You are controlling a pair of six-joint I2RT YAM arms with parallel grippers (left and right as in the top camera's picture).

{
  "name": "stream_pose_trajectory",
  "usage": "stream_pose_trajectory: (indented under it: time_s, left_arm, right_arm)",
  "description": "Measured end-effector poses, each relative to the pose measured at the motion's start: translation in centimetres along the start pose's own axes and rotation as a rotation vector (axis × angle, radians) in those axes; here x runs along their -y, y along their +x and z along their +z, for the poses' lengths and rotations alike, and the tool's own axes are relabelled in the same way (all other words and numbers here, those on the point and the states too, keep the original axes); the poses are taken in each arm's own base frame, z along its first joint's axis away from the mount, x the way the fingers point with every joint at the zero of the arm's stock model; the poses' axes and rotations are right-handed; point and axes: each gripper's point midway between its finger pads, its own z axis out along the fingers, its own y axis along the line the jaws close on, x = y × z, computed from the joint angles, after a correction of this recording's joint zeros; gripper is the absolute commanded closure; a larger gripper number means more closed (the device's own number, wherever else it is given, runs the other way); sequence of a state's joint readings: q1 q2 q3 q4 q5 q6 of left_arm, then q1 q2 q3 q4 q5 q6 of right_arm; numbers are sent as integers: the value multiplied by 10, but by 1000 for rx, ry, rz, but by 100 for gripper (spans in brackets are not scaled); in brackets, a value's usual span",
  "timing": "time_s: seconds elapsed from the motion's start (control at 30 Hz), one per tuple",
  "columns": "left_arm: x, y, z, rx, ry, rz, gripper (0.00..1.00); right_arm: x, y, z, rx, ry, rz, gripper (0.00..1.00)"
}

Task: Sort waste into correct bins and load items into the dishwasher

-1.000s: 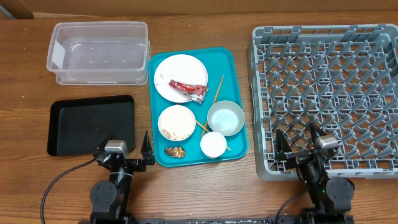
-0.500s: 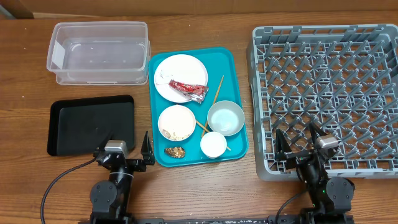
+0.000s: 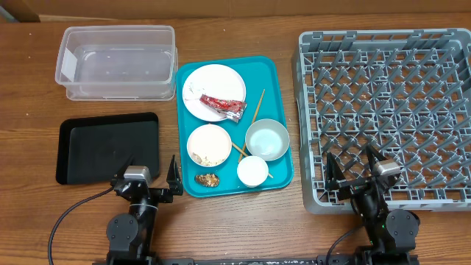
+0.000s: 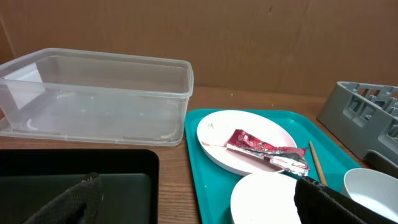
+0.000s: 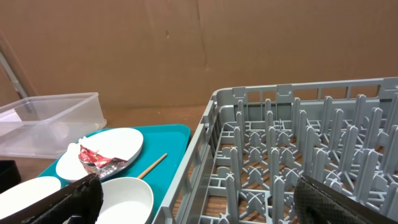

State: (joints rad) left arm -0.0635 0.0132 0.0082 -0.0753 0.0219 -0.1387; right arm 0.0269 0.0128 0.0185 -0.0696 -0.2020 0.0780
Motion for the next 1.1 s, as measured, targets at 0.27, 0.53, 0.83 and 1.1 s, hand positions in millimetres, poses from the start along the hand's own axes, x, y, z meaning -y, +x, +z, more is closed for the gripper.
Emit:
stream_pose_trajectory:
  time_s: [0.27,0.53,0.83,1.1]
  left_arm:
    - [0,0,0,0,0,0,0]
    - [0,0,0,0,0,0,0]
    - [-1,0,0,1,-7,0,0]
    - [-3,0,0,2,-15,0,0]
  right_arm:
    - [0,0,0,0,0,1,0]
    - [0,0,0,0,0,0,0]
    - [0,0,0,0,0,0,0]
    - [1,0,0,1,4,36,0]
